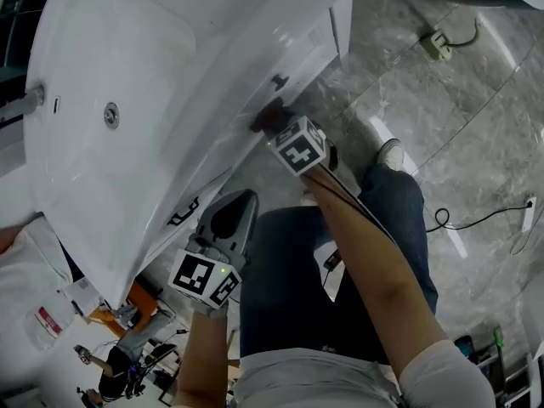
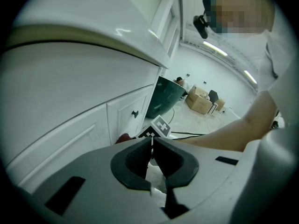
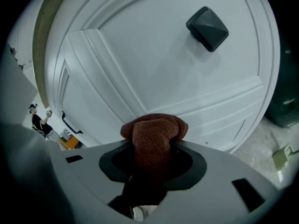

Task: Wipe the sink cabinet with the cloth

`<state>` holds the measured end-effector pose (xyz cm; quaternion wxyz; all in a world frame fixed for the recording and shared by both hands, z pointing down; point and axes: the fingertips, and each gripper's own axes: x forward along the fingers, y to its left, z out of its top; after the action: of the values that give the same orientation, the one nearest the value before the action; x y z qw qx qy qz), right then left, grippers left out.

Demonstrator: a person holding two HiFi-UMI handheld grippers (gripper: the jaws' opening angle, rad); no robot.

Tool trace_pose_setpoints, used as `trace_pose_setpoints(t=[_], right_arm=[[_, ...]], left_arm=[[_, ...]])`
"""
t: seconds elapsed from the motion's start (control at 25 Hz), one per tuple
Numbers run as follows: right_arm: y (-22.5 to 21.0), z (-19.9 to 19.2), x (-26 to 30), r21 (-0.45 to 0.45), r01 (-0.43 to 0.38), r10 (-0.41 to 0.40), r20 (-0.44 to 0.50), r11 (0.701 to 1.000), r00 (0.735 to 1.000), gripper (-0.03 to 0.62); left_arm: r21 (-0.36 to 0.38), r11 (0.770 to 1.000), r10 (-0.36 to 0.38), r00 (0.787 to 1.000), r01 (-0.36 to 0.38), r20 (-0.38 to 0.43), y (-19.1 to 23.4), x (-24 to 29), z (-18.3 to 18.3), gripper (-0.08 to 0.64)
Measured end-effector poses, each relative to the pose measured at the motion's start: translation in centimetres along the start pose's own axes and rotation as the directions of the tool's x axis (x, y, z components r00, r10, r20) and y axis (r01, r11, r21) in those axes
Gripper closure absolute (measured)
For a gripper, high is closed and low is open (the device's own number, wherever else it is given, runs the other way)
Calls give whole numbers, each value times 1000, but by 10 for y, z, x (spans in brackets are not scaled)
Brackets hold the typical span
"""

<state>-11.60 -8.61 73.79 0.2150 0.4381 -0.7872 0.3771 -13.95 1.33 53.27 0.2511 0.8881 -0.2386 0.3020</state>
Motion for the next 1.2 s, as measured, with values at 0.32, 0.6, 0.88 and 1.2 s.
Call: trace_pose_setpoints(t=[0.32,0.6,0.88,1.2], right_arm=[[3,10,-3,10,0,0,1,1000,1000,437],[22,49,-35,13,-6,5,79,1000,997,437],[39,83,-68,13,-35,33,125,999,992,437],[51,105,-93,17,-78,75,129,997,989,437]], left_arm=[[-13,1000,0,1000,0,10,-5,2,3,546],[-26,999,-19,1000,19,-8,-20,-3,9,546],[-12,999,-32,999,32,-17,-27,-9,30,546],[-27,999,-25,1000,25,-4,-33,-5,55,546]])
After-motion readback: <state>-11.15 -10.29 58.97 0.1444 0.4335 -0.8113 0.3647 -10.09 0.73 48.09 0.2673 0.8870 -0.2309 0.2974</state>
